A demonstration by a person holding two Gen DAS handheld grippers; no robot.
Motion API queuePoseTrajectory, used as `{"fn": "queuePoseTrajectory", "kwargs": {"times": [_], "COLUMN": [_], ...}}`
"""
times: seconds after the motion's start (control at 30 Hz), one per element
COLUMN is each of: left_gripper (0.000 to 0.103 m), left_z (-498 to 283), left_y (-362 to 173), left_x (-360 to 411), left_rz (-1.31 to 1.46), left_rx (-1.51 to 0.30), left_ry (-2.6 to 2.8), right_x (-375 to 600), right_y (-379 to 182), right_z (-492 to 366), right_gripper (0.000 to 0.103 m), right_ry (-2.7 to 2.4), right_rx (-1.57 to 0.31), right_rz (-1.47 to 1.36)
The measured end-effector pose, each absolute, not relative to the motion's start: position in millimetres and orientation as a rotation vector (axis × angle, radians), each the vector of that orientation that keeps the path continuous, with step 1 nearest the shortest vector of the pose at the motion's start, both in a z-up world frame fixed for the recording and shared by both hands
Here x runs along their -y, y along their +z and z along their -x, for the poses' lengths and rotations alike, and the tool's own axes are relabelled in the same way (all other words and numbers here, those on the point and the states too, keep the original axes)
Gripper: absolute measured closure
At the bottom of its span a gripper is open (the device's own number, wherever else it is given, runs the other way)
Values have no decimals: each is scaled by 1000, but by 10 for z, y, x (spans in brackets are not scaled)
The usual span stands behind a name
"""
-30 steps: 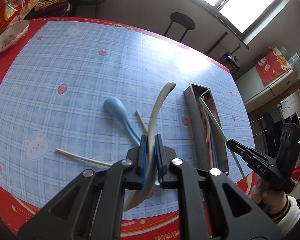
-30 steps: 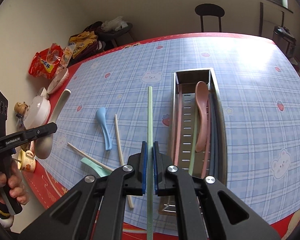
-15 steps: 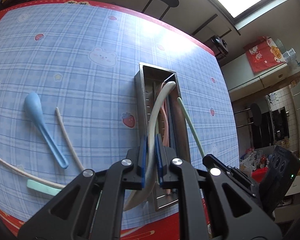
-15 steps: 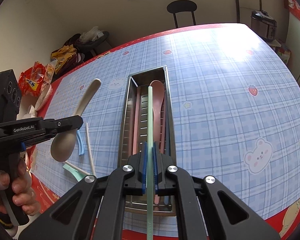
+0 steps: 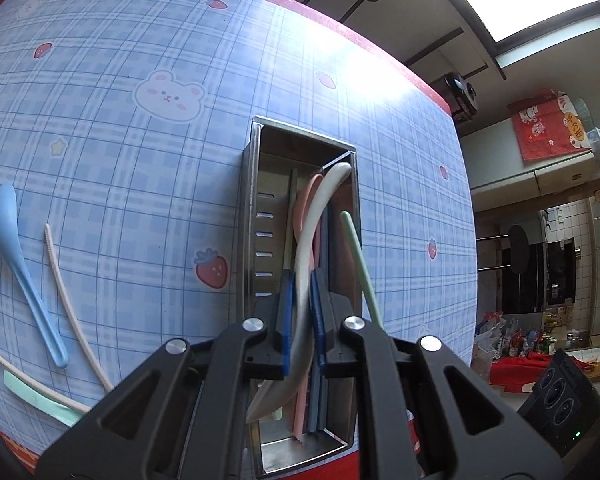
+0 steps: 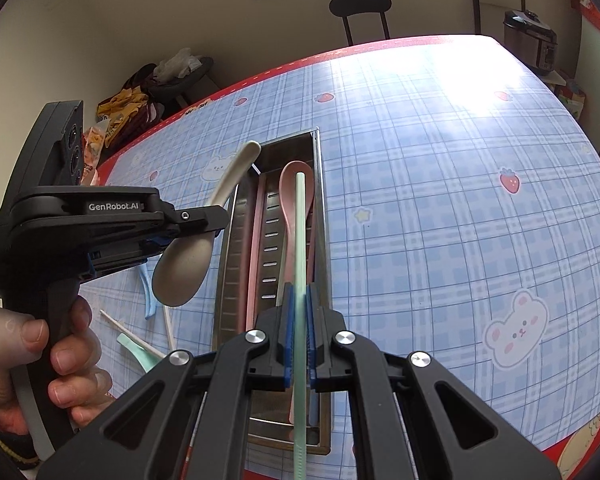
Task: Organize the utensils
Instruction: 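Lower the beige spoon and green chopstick into the steel holder, then open both grippers to release the spoon and chopstick in the holder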
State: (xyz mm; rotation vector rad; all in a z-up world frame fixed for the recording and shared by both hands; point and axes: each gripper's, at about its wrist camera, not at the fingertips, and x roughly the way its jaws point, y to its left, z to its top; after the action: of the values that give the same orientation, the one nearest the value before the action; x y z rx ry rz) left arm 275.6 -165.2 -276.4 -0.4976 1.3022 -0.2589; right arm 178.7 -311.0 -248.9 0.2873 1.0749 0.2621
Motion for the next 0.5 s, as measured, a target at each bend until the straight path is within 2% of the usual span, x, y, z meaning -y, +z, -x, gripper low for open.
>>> {"fn": "queuePoseTrajectory", "kwargs": {"times": [0.5], "left_gripper": [90], "left_z": [-3069], "left_y": [-3014], "left_x": [1793], "left_rz": [515], "left_rx": [-1345], "left_ry": [-234], "right_x": [2975], "right_y": [-2627], "right_z": [-2034], "right_gripper": [97], "right_ry": [200], "right_rx": [-1096], "right_rz": [-255]}}
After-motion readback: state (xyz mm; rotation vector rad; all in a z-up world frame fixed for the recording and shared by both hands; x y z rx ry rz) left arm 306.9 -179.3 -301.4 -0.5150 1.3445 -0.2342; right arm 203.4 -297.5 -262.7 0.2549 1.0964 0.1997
